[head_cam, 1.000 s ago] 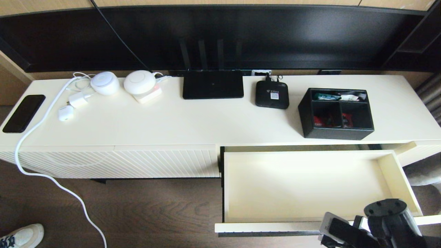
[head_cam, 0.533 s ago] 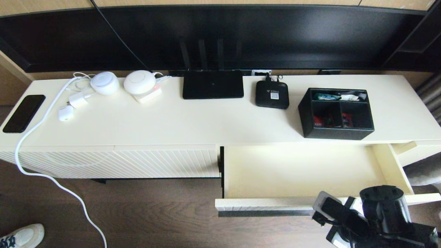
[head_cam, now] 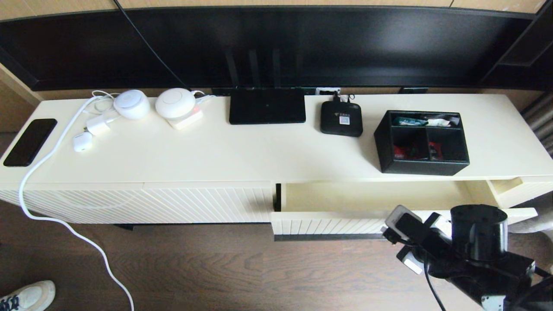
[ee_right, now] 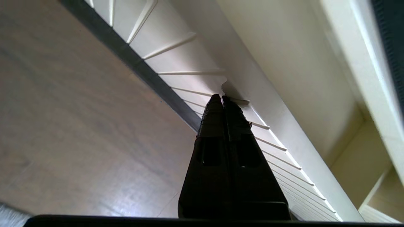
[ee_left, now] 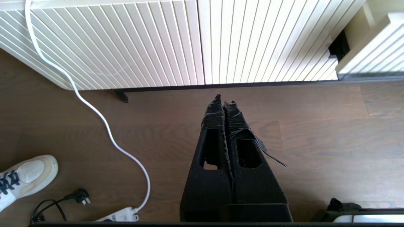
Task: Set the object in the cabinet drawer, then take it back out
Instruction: Close the drawer
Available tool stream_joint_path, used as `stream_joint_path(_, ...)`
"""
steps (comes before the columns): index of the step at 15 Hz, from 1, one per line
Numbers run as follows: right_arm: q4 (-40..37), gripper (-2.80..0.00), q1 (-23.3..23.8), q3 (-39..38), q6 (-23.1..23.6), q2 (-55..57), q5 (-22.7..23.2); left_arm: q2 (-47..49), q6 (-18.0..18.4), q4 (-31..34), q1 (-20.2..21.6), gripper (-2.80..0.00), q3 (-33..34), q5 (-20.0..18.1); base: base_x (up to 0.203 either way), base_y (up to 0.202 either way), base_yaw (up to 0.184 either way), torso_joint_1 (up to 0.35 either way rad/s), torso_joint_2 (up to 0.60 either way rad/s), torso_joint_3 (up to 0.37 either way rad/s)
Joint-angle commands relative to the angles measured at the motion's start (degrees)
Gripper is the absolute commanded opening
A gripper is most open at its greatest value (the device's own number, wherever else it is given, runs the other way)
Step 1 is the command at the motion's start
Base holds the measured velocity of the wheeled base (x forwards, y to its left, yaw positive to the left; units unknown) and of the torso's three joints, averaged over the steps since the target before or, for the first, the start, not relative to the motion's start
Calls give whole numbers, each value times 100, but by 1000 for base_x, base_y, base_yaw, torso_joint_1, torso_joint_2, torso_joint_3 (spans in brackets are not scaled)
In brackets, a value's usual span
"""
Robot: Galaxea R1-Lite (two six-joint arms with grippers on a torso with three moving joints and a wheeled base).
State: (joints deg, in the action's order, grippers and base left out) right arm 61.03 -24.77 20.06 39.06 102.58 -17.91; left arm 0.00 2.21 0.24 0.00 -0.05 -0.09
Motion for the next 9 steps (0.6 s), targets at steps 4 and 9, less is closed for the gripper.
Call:
stream_joint_path(4, 397, -280, 140, 327, 24, 544, -2, 0, -1, 2, 0, -280, -4, 1, 0, 0, 0, 0, 0, 0)
stream_joint_path(9, 685, -280, 277, 688, 23, 1010, -2, 0, -1, 2, 0, -280, -4, 1, 0, 0, 0, 0, 0, 0)
